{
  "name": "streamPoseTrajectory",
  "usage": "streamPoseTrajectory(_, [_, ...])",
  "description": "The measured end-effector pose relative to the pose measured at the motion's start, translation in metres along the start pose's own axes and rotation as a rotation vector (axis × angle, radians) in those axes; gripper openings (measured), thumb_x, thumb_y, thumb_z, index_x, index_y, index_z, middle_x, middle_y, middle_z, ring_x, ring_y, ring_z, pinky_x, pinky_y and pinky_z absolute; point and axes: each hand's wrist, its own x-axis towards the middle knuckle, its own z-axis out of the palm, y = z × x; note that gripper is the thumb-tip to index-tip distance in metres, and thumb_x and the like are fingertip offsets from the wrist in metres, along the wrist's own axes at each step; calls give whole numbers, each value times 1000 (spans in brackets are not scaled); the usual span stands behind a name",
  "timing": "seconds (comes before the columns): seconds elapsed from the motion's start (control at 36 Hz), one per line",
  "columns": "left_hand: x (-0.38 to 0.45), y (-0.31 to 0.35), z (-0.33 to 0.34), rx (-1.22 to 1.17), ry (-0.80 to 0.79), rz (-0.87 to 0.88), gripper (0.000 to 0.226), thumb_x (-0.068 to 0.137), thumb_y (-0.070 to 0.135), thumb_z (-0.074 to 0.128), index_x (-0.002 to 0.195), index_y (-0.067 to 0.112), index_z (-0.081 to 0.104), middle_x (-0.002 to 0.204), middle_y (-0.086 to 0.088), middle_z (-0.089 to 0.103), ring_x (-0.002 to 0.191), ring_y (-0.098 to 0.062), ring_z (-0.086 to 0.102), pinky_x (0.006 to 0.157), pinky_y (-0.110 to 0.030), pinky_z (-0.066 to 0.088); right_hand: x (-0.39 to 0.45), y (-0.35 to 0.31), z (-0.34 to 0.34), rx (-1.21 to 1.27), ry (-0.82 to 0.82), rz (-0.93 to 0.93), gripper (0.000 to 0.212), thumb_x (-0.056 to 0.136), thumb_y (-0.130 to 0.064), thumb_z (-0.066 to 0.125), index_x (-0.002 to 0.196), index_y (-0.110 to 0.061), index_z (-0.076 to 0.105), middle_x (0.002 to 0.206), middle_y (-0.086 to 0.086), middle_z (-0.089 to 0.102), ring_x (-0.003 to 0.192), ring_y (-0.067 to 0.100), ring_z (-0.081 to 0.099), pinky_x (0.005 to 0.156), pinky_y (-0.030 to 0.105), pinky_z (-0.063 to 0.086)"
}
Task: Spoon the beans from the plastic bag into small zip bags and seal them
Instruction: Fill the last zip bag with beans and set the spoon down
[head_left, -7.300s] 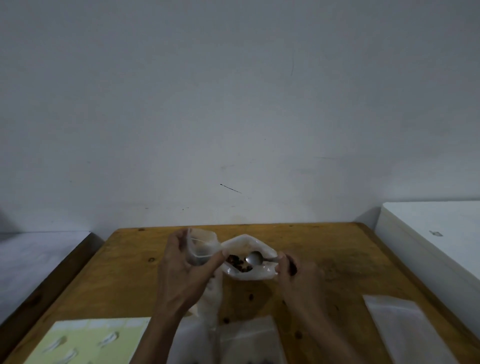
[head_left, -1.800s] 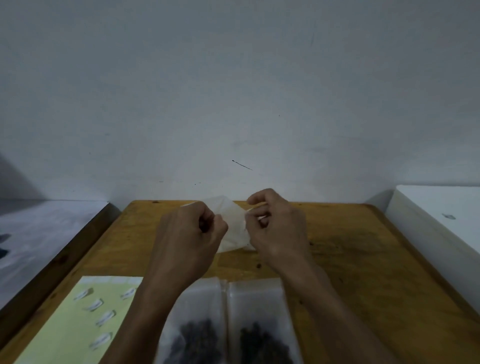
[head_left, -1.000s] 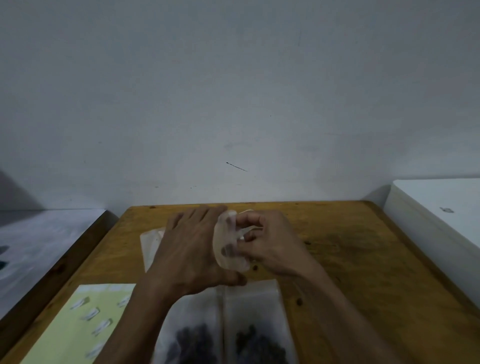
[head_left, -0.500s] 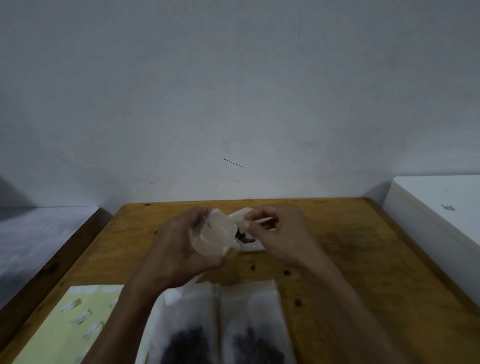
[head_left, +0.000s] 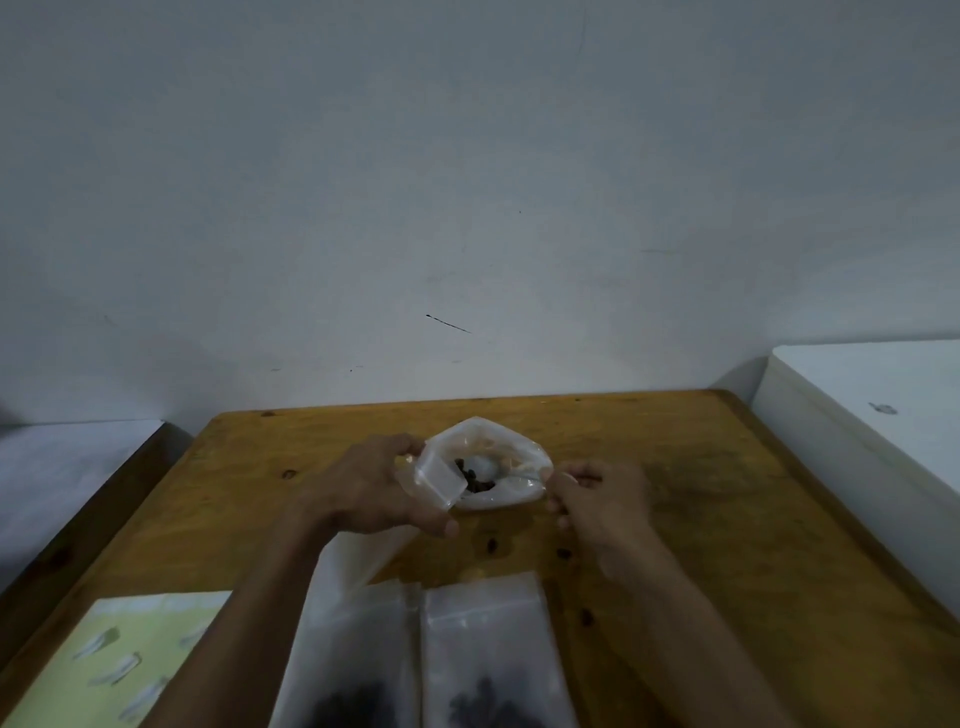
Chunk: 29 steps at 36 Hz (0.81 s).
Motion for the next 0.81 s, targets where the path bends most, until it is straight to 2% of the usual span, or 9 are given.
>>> streamPoseTrajectory(0.08, [3, -3, 4, -1, -19, -6, 108, 37, 68, 85, 133, 31, 51, 117, 7, 59, 102, -15, 59, 88, -41, 57, 0, -1, 13, 157, 14, -18, 10, 90, -15, 72, 100, -15, 73, 82, 6, 72, 67, 13, 65, 56, 21, 50])
streamPoseTrajectory(0.17, [4, -8, 9, -3, 2, -30, 105, 42, 65, 88, 134, 31, 50, 118, 5, 60, 101, -15, 59, 84, -37, 56, -1, 0, 26, 132, 28, -103, 13, 94, -21, 68, 105, -23, 73, 85, 2, 73, 71, 13, 68, 61, 26, 55])
streamPoseTrajectory(0.22, [2, -10, 11, -18, 19, -40, 108, 43, 64, 88, 137, 29, 49, 118, 3, 61, 101, -15, 59, 79, -32, 54, -3, 2, 30, -63, 91, -319, 18, 97, -26, 62, 110, -21, 74, 85, -4, 72, 76, 14, 69, 65, 30, 58])
streamPoseTrajectory(0.31, [0, -11, 14, -31, 35, -48, 115, 40, 67, 86, 140, 25, 48, 119, 3, 61, 101, -15, 60, 77, -29, 53, -7, 5, 27, -345, 201, -710, 20, 100, -22, 57, 110, -16, 73, 91, -5, 65, 79, 7, 58, 65, 9, 38])
streamPoseTrajectory(0.39, [-1, -12, 17, -40, 70, -40, 105, 45, 61, 90, 136, 24, 52, 116, 5, 61, 99, -13, 59, 75, -28, 53, -11, 9, 24, -495, 242, -918, 16, 100, -15, 57, 107, -12, 71, 91, 1, 64, 76, 1, 46, 61, 3, 32])
streamPoseTrajectory(0.53, [-2, -9, 21, -74, 89, -47, 108, 41, 62, 89, 135, 23, 54, 115, 4, 62, 98, -13, 59, 74, -28, 54, -16, 15, 29, -517, 216, -968, 23, 100, -19, 51, 107, -9, 70, 94, 3, 66, 78, 0, 49, 69, -4, 32])
streamPoseTrajectory(0.61, [-4, -9, 21, -73, 102, -47, 117, 38, 65, 86, 139, 20, 51, 118, 3, 61, 98, -14, 60, 74, -27, 54, -20, 12, 29, -496, 243, -1017, 26, 101, -21, 48, 108, -8, 70, 94, 4, 66, 76, 2, 53, 71, 2, 35])
streamPoseTrajectory(0.72, [-8, -4, 21, -67, 140, -35, 91, 52, 49, 93, 130, 20, 56, 105, 8, 61, 90, -8, 60, 68, -23, 53, -22, 14, 30, -562, 258, -1017, 33, 102, -24, 40, 103, -9, 69, 91, 3, 64, 71, 8, 56, 63, 8, 37])
streamPoseTrajectory(0.81, [-10, 0, 22, -58, 152, -38, 77, 54, 45, 94, 119, 24, 57, 97, 13, 59, 84, -3, 58, 62, -18, 48, -20, 19, 32, -606, 271, -1004, 36, 102, -23, 37, 102, -6, 69, 90, 6, 64, 67, 15, 60, 55, 20, 48])
